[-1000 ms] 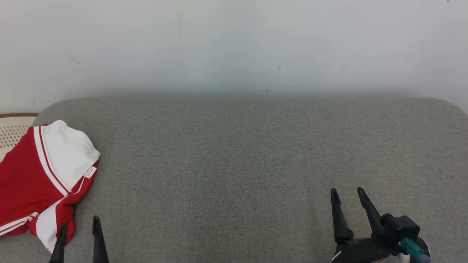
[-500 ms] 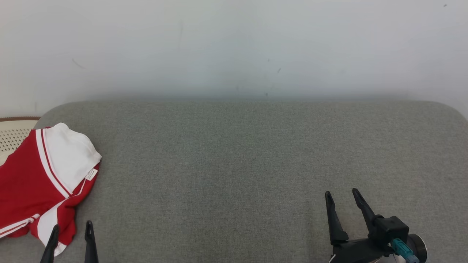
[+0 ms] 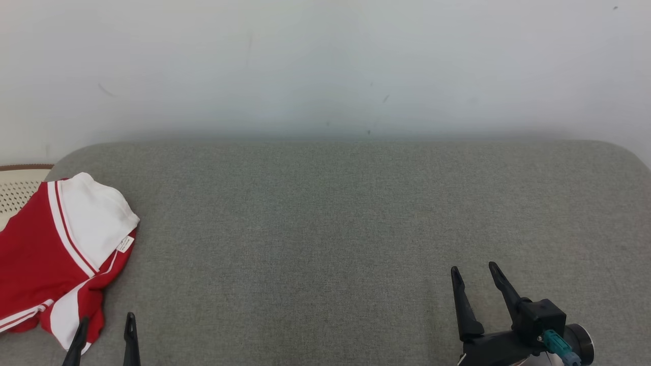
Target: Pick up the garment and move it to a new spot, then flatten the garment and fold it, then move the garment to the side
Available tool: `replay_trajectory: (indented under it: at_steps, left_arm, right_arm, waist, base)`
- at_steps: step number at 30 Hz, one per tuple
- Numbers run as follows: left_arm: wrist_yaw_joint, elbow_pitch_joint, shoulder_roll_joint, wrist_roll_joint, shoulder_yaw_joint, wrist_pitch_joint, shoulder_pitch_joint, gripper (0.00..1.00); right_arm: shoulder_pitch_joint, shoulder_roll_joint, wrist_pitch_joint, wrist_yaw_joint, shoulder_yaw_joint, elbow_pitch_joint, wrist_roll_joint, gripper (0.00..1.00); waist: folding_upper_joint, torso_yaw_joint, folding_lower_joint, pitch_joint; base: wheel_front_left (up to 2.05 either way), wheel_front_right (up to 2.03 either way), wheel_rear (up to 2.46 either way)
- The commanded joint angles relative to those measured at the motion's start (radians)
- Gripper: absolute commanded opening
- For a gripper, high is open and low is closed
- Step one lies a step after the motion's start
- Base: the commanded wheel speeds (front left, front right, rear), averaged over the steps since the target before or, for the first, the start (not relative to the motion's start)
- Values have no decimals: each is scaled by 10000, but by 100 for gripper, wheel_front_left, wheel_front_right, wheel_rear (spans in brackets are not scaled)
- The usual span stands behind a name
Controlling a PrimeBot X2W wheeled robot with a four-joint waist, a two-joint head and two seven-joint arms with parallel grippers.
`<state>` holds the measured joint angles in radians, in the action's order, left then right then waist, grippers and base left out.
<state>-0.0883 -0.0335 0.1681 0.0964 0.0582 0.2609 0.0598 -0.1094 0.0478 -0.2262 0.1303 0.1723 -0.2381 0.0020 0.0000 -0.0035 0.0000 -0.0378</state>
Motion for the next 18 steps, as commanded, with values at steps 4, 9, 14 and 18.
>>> replay_trajectory:
  at_steps: [4,9,14,18]
  left_arm:
    - [115,56,-41,161,92,59,126,100]
    - [147,61,-102,190,177,59,124,100]
    - [222,79,-167,245,253,59,129,100]
    - [248,107,-199,257,307,59,154,100]
  right_arm:
    - [96,44,38,7,-65,48,258,100]
    - [136,44,125,7,-71,105,568,100]
    - [157,44,197,7,-106,104,661,100]
    - [145,44,205,7,-118,70,726,100]
  waist:
    - [0,-10,0,-22]
    - [0,-14,0,-34]
    - [0,-14,0,-31]
    - [0,-27,0,-39]
  base:
    - [0,0,0]
    - [0,0,0]
    - [0,0,0]
    - [0,0,0]
